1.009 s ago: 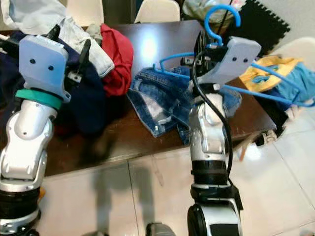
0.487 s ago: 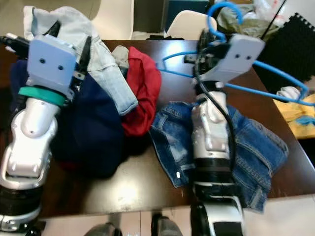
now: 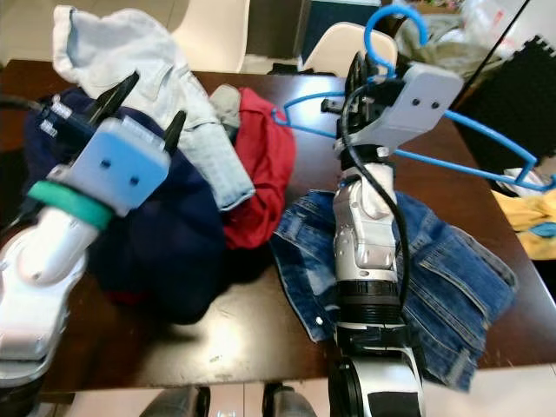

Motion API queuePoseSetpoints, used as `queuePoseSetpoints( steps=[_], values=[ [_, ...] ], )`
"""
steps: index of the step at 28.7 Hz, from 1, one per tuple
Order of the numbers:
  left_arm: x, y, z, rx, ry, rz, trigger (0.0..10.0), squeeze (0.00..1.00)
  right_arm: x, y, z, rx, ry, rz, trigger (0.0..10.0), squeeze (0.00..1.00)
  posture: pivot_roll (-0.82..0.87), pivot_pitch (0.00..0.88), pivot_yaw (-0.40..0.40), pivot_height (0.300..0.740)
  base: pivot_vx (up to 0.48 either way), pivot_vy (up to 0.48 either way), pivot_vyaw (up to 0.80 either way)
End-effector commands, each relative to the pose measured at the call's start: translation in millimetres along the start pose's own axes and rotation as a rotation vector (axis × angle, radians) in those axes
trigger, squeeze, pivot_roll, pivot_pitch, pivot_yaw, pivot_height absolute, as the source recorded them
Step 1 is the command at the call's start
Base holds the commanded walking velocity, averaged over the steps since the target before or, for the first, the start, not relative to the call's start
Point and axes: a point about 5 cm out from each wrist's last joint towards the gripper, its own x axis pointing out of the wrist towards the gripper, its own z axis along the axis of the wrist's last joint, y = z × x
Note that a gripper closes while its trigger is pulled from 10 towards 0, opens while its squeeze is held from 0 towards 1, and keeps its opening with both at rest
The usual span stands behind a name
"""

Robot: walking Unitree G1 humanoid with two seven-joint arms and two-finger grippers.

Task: Hang hanger

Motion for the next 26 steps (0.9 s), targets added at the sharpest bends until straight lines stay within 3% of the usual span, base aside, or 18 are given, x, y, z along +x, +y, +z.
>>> queuePoseSetpoints(
  steps=[1,2,3,5,6,7,9,10,11,13,15,16,18,22,24,25,26],
  values=[
    [-16.2,8.1,-12.8,0.091,0.083,0.093,10.0,0.00,-1.8,0.1,-7.1,0.007,0.025,0.007,10.0,0.00,0.21,0.078,0.000,0.740,0.000,0.000,0.00],
    [-16.2,8.1,-12.8,0.091,0.083,0.093,10.0,0.00,-1.8,0.1,-7.1,0.007,0.025,0.007,10.0,0.00,0.21,0.078,0.000,0.740,0.000,0.000,0.00],
    [-31.8,14.9,-33.1,0.115,0.214,0.213,10.0,0.00,-0.8,2.6,-9.9,0.012,0.036,0.019,10.0,0.00,0.23,0.084,-0.013,0.740,0.000,0.000,0.00],
    [-58.0,24.6,-74.7,0.061,0.491,0.452,10.0,0.00,0.5,6.5,-14.2,0.019,0.052,0.037,10.0,0.00,0.23,0.086,-0.024,0.740,0.000,0.000,0.00],
    [-58.0,24.6,-74.7,0.061,0.491,0.452,10.0,0.00,0.5,6.5,-14.2,0.019,0.052,0.037,10.0,0.00,0.23,0.086,-0.024,0.740,0.000,0.000,0.00],
    [-63.7,25.0,-86.4,0.016,0.572,0.510,10.0,0.00,0.5,7.2,-15.5,0.019,0.057,0.041,10.0,0.00,0.23,0.086,-0.027,0.740,0.000,0.000,0.00],
    [-63.7,25.0,-86.4,0.016,0.572,0.510,10.0,0.00,0.5,7.2,-15.5,0.019,0.057,0.041,10.0,0.00,0.23,0.086,-0.027,0.740,0.000,0.000,0.00],
    [-65.4,24.4,-95.2,-0.021,0.620,0.541,10.0,0.00,0.0,7.6,-16.9,0.020,0.063,0.044,10.0,0.00,0.22,0.087,-0.028,0.740,0.000,0.000,0.00],
    [-66.0,20.1,-100.3,-0.061,0.653,0.520,10.0,0.00,-1.3,7.3,-18.5,0.017,0.071,0.045,10.0,0.00,0.22,0.087,-0.026,0.740,0.000,0.000,0.00],
    [-66.0,20.1,-100.3,-0.061,0.653,0.520,10.0,0.00,-1.3,7.3,-18.5,0.017,0.071,0.045,10.0,0.00,0.22,0.087,-0.026,0.740,0.000,0.000,0.00],
    [-67.7,1.6,-103.1,-0.141,0.684,0.364,10.0,0.00,-4.6,5.3,-20.6,0.011,0.082,0.040,10.0,0.00,0.21,0.095,-0.015,0.740,0.000,0.000,0.00],
    [-67.7,1.6,-103.1,-0.141,0.684,0.364,10.0,0.00,-4.6,5.3,-20.6,0.011,0.082,0.040,10.0,0.00,0.21,0.095,-0.015,0.740,0.000,0.000,0.00],
    [-79.7,-14.6,-98.9,-0.183,0.731,0.239,10.0,0.00,-8.3,3.2,-23.2,0.009,0.093,0.031,10.0,0.00,0.21,0.101,-0.012,0.740,0.000,0.000,0.00],
    [-88.0,-18.6,-99.4,-0.220,0.784,0.250,10.0,0.00,-9.4,3.0,-24.6,0.009,0.098,0.031,10.0,0.00,0.21,0.106,-0.014,0.740,0.000,0.000,0.00],
    [-100.0,-21.8,-103.6,-0.295,0.891,0.304,10.0,0.00,-9.9,2.9,-27.4,0.007,0.109,0.038,10.0,0.00,0.21,0.110,-0.021,0.740,0.000,0.000,0.00],
    [-101.0,-9.8,-100.2,-0.168,0.843,0.328,10.0,0.00,-9.3,3.1,-29.0,0.006,0.116,0.047,10.0,0.00,0.21,0.114,-0.025,0.740,0.000,0.000,0.00],
    [-100.2,-4.4,-97.1,-0.098,0.799,0.332,10.0,0.00,-9.1,3.3,-29.3,0.005,0.118,0.050,10.0,0.00,0.21,0.114,-0.025,0.740,0.000,0.000,0.00]
  ],
)
